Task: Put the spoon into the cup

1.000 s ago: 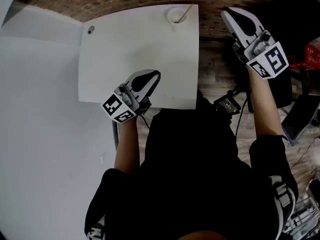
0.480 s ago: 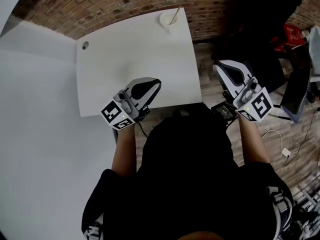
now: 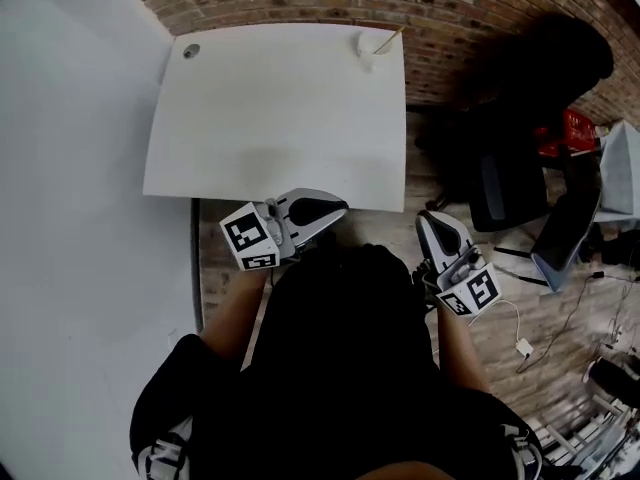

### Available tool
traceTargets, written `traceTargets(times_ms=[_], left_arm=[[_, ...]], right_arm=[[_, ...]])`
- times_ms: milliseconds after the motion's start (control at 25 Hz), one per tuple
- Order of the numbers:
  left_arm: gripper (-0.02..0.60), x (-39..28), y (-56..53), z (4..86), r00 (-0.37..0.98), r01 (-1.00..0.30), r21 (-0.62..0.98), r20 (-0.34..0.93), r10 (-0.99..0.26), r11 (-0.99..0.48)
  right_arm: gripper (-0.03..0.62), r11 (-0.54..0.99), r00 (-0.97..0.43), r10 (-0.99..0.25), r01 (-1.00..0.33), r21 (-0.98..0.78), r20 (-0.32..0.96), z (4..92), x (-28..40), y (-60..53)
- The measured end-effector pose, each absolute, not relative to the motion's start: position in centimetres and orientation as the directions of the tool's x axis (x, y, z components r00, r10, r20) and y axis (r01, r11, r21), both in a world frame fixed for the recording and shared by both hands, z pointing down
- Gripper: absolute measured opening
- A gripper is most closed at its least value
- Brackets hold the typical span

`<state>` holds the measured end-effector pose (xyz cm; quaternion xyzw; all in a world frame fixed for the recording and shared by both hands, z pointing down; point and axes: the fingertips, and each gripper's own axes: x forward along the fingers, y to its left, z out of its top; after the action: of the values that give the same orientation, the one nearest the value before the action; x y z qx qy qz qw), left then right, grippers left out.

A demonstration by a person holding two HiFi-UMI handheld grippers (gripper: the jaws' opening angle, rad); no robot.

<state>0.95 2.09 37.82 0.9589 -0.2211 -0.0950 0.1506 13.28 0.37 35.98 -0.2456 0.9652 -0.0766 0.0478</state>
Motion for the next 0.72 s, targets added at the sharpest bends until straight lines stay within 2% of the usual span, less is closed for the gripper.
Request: traceTargets(times_ms=[160,360,440,720], left_arm=[[0.015,2.1,5.3,37.5,0.882,-0.375,0.36,-0.146,-0.449,-0.854],[0.015,2.5,9.9,35.8,0.859,-0.438,0.324,-0.126,-0.497,-0.839],[0.015,3.6,12.2,35.6,0.854,-0.448,0.328,-0.117,-0.506,-0.832],[0.015,7.1,21.0,37.2,0.855,-0.472,0.332,-0.054,-0.516,-0.817]], right_arm=[[0.006,0.89,-0.91,-0.412,-0.393,-0.232,-0.042,37.2,11.4,4.0],[0.006,0.943,-0.959,-0.275,-0.255,-0.215,-0.068,36.4,9.4,10.5],[0.006,0.957,-0.972,-0.22,-0.197,-0.215,-0.085,36.3,9.8,13.1],[0.006,0.964,-0.982,-0.138,-0.104,-0.245,-0.128,38.4,11.4,19.3]])
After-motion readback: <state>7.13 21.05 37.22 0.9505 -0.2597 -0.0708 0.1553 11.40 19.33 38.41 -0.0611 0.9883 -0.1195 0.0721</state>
